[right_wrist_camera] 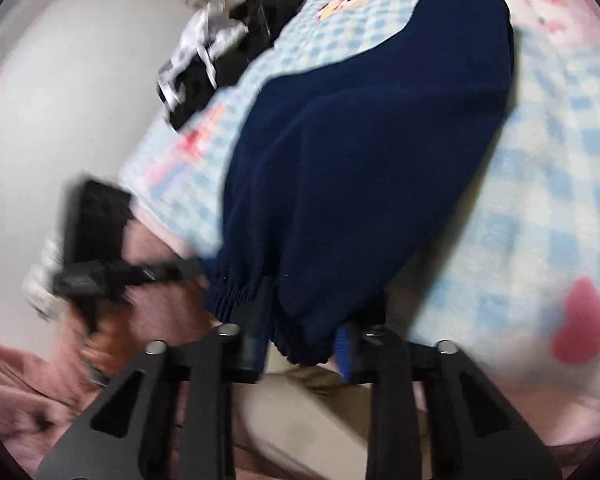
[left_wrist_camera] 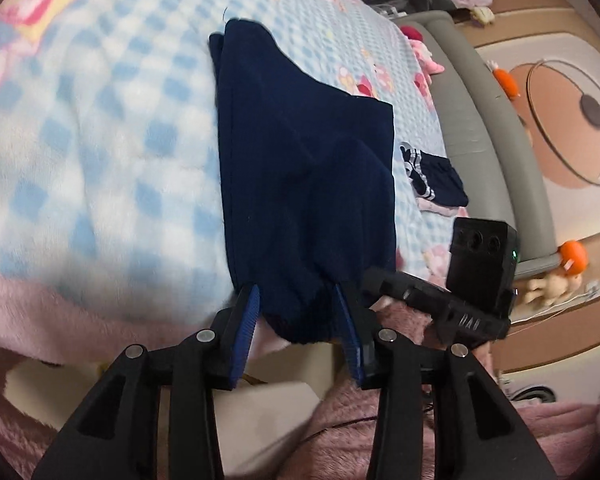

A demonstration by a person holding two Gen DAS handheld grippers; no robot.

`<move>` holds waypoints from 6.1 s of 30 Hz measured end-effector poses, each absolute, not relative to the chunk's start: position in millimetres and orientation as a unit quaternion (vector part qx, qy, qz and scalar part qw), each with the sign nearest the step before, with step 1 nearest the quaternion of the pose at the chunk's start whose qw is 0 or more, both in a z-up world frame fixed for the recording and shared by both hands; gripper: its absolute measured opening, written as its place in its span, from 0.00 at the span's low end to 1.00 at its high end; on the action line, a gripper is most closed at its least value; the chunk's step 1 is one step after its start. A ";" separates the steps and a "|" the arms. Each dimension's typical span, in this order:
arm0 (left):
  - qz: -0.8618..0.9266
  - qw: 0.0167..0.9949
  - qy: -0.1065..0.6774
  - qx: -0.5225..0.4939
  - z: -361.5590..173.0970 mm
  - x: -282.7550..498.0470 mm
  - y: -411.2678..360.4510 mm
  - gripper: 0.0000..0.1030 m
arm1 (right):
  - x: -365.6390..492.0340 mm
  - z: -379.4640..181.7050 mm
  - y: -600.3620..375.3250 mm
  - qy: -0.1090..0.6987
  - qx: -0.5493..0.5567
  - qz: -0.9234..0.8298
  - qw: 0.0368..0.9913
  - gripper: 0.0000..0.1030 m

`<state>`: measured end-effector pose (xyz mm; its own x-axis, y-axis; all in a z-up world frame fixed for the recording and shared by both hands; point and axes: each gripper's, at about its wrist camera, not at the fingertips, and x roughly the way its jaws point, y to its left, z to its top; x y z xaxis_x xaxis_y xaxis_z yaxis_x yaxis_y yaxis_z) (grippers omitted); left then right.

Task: Fold clothes

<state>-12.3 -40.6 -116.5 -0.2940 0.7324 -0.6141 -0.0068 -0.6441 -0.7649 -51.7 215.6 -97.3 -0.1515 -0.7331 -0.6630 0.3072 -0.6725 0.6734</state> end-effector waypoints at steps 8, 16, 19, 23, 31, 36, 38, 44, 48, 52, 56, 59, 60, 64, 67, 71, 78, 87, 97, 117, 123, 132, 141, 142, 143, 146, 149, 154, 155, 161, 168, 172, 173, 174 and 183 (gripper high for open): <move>0.675 0.281 -0.415 -0.541 -132.0 -1.6 -39.1 0.57 | -66.7 -87.4 248.8 -0.406 0.485 -0.666 0.395 0.20; 0.717 0.228 -0.358 -0.552 -135.0 -21.9 2.3 0.48 | -62.2 -88.9 255.7 -0.385 0.499 -0.696 0.343 0.22; 0.767 0.198 -0.272 -0.547 -118.8 -17.2 26.8 0.35 | -57.6 -87.2 258.3 -0.348 0.508 -0.728 0.303 0.24; 0.797 0.180 -0.209 -0.537 -104.7 -12.1 45.5 0.30 | -48.4 -59.5 263.3 -0.277 0.480 -0.794 0.250 0.28; 0.788 0.218 -0.272 -0.508 -86.7 -10.1 30.1 0.28 | -79.9 -6.4 208.8 -0.095 0.427 -0.842 0.315 0.46; 0.786 0.232 -0.288 -0.496 -76.7 -9.7 22.3 0.27 | -110.5 -54.0 168.4 -0.026 0.495 -0.793 0.354 0.45; 0.792 0.228 -0.267 -0.500 -75.0 -10.3 20.4 0.27 | -111.5 -79.6 166.4 0.006 0.517 -0.785 0.341 0.41; 0.783 0.236 -0.251 -0.518 -81.4 -6.8 3.0 0.25 | -102.9 -105.2 174.3 0.051 0.518 -0.792 0.319 0.38; 0.778 0.247 -0.258 -0.517 -78.9 -6.1 -2.8 0.25 | -96.6 -105.7 169.4 0.076 0.507 -0.799 0.313 0.38; 0.776 0.256 -0.276 -0.505 -68.8 -6.0 -5.8 0.25 | -88.6 -89.4 174.1 0.065 0.481 -0.825 0.290 0.38; 0.779 0.258 -0.273 -0.503 -63.3 -12.1 -4.0 0.25 | -77.7 -78.1 179.5 0.043 0.465 -0.836 0.288 0.40; 0.780 0.260 -0.264 -0.505 -60.1 -17.1 0.0 0.25 | -74.1 -92.0 177.6 0.047 0.492 -0.818 0.295 0.40; 0.781 0.259 -0.251 -0.510 -59.6 -20.4 4.1 0.25 | -74.4 -104.3 175.0 0.054 0.512 -0.804 0.299 0.41; 0.787 0.259 -0.232 -0.509 -54.3 -33.8 16.3 0.25 | -75.7 -105.3 173.0 0.055 0.512 -0.800 0.306 0.42; 0.791 0.256 -0.229 -0.507 -50.2 -44.4 21.3 0.25 | -82.6 -105.8 182.2 0.022 0.520 -0.795 0.312 0.42; 0.791 0.253 -0.226 -0.509 -49.0 -51.5 24.2 0.25 | -77.9 -95.3 194.2 0.004 0.510 -0.806 0.301 0.42; 0.786 0.244 -0.237 -0.516 -52.5 -49.6 16.1 0.25 | -28.7 -50.9 231.7 -0.010 0.478 -0.858 0.185 0.57; 0.769 0.249 -0.281 -0.518 -63.3 -89.0 16.0 0.25 | 18.4 -73.0 194.3 0.050 0.555 -0.773 0.302 0.57; 0.783 0.226 -0.285 -0.505 -81.9 -125.1 -3.4 0.33 | -30.9 -60.4 194.4 0.038 0.495 -0.831 0.252 0.49; 0.859 0.201 -0.058 -0.468 -81.5 -146.6 0.3 0.12 | -106.7 -56.3 218.5 -0.004 0.466 -0.860 0.205 0.53; 0.878 0.154 -0.092 -0.444 -69.6 -138.6 -20.5 0.13 | -130.0 -48.9 214.4 -0.030 0.442 -0.875 0.197 0.59; 0.889 0.089 -0.055 -0.447 -75.0 -136.0 -17.8 0.44 | -126.2 -58.0 217.2 0.004 0.448 -0.882 0.145 0.66; 0.883 0.123 -0.014 -0.452 -87.5 -140.0 2.2 0.46 | -147.6 -85.5 185.5 0.077 0.467 -0.875 0.100 0.65; 0.880 0.110 -0.002 -0.462 -94.8 -143.0 1.8 0.47 | -147.9 -92.1 184.8 0.082 0.470 -0.873 0.096 0.65; 0.876 0.100 0.004 -0.471 -100.9 -145.7 0.0 0.49 | -146.1 -91.1 188.6 0.073 0.468 -0.875 0.096 0.65; 0.878 0.091 -0.045 -0.467 -93.4 -143.9 -24.5 0.50 | -136.7 -71.6 210.1 0.036 0.450 -0.889 0.072 0.65; 0.884 0.097 -0.078 -0.451 -83.2 -137.6 -35.2 0.51 | -124.6 -52.4 234.0 -0.025 0.434 -0.897 0.076 0.65; 0.888 0.143 -0.073 -0.431 -78.4 -126.4 -18.5 0.49 | -118.1 -68.0 222.6 -0.011 0.462 -0.879 0.115 0.65; 0.890 0.128 -0.048 -0.435 -80.9 -128.1 -13.4 0.49 | -121.3 -78.7 215.9 0.022 0.474 -0.875 0.098 0.65; 0.897 0.112 -0.080 -0.419 -77.2 -126.6 -26.8 0.59 | -106.1 -56.9 243.0 -0.032 0.436 -0.897 0.070 0.65; 0.903 0.159 -0.096 -0.389 -68.5 -123.3 -12.2 0.55 | -125.5 -58.0 245.4 -0.003 0.467 -0.879 0.095 0.67; 0.899 0.157 -0.036 -0.408 -84.1 -130.9 15.8 0.55 | -128.2 -83.4 213.8 0.061 0.487 -0.865 0.107 0.66; 0.897 0.134 -0.014 -0.422 -90.8 -134.8 16.6 0.55 | -128.6 -89.1 206.4 0.076 0.491 -0.861 0.110 0.67; 0.893 0.112 0.004 -0.436 -97.7 -139.2 15.9 0.56 | -127.2 -89.2 203.6 0.090 0.485 -0.863 0.108 0.66; 0.901 0.110 -0.092 -0.410 -77.6 -132.9 -29.1 0.56 | -128.1 -70.5 248.7 0.113 0.451 -0.886 0.004 0.60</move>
